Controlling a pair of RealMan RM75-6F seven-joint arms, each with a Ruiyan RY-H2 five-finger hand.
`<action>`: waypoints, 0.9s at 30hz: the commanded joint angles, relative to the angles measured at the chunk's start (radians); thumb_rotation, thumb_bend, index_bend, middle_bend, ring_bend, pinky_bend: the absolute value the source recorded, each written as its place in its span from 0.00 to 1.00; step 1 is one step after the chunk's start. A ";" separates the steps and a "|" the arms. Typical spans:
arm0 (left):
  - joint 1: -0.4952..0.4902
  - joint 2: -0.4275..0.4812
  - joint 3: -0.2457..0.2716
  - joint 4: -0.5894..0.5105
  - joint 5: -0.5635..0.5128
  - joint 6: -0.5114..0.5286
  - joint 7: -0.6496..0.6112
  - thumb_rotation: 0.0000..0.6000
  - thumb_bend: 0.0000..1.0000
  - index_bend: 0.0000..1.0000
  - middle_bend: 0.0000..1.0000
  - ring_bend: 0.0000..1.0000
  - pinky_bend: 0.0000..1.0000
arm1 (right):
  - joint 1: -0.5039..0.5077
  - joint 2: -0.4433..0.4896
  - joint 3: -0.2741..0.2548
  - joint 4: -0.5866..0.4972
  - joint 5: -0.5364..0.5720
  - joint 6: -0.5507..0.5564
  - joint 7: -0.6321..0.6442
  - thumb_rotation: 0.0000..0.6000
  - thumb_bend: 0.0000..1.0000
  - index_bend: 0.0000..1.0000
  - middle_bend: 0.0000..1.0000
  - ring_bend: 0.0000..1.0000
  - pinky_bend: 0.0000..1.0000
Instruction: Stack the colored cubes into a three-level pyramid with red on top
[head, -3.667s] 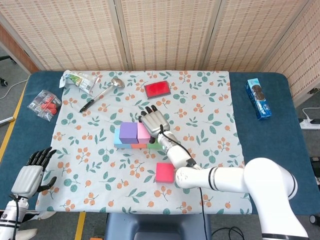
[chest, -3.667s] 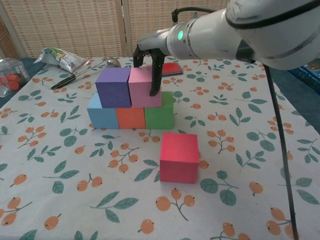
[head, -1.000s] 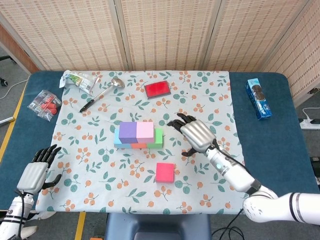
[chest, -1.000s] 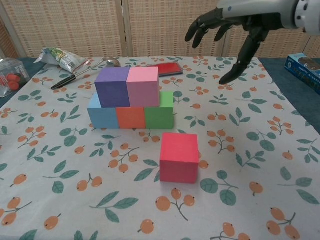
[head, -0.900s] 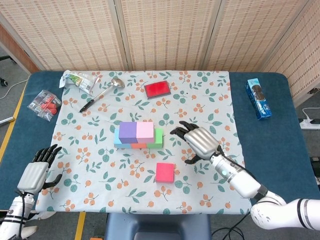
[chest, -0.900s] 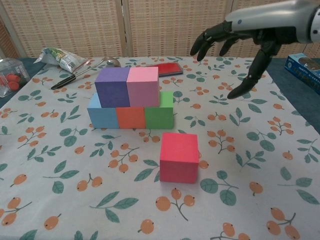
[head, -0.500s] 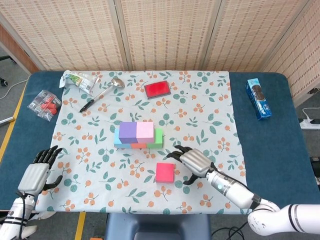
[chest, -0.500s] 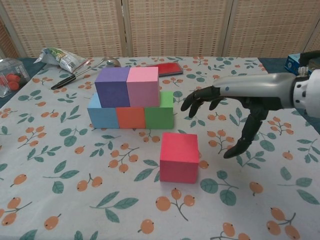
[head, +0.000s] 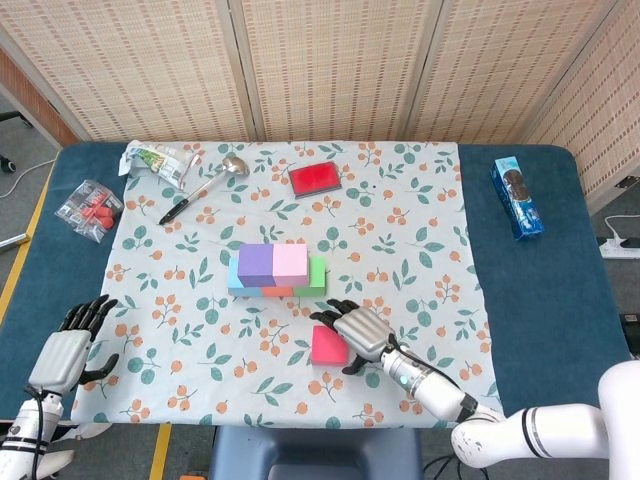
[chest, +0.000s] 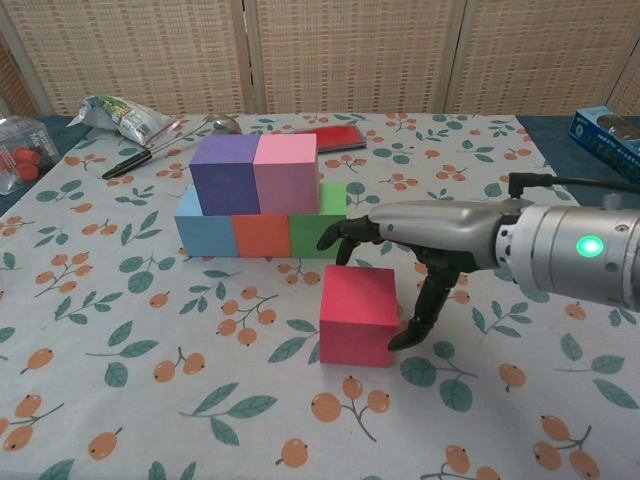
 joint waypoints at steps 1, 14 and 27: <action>0.002 -0.003 0.002 0.012 0.004 0.000 -0.015 1.00 0.36 0.00 0.00 0.00 0.06 | -0.005 -0.030 -0.003 0.021 -0.018 0.020 -0.016 1.00 0.00 0.12 0.19 0.00 0.11; 0.006 -0.011 0.007 0.042 0.023 0.005 -0.059 1.00 0.36 0.00 0.00 0.00 0.06 | -0.045 -0.099 -0.014 0.089 -0.079 0.063 -0.033 1.00 0.00 0.19 0.19 0.00 0.11; 0.009 -0.017 0.009 0.062 0.028 0.006 -0.080 1.00 0.36 0.00 0.00 0.00 0.06 | -0.058 -0.128 0.006 0.101 -0.054 0.075 -0.067 1.00 0.00 0.28 0.25 0.03 0.11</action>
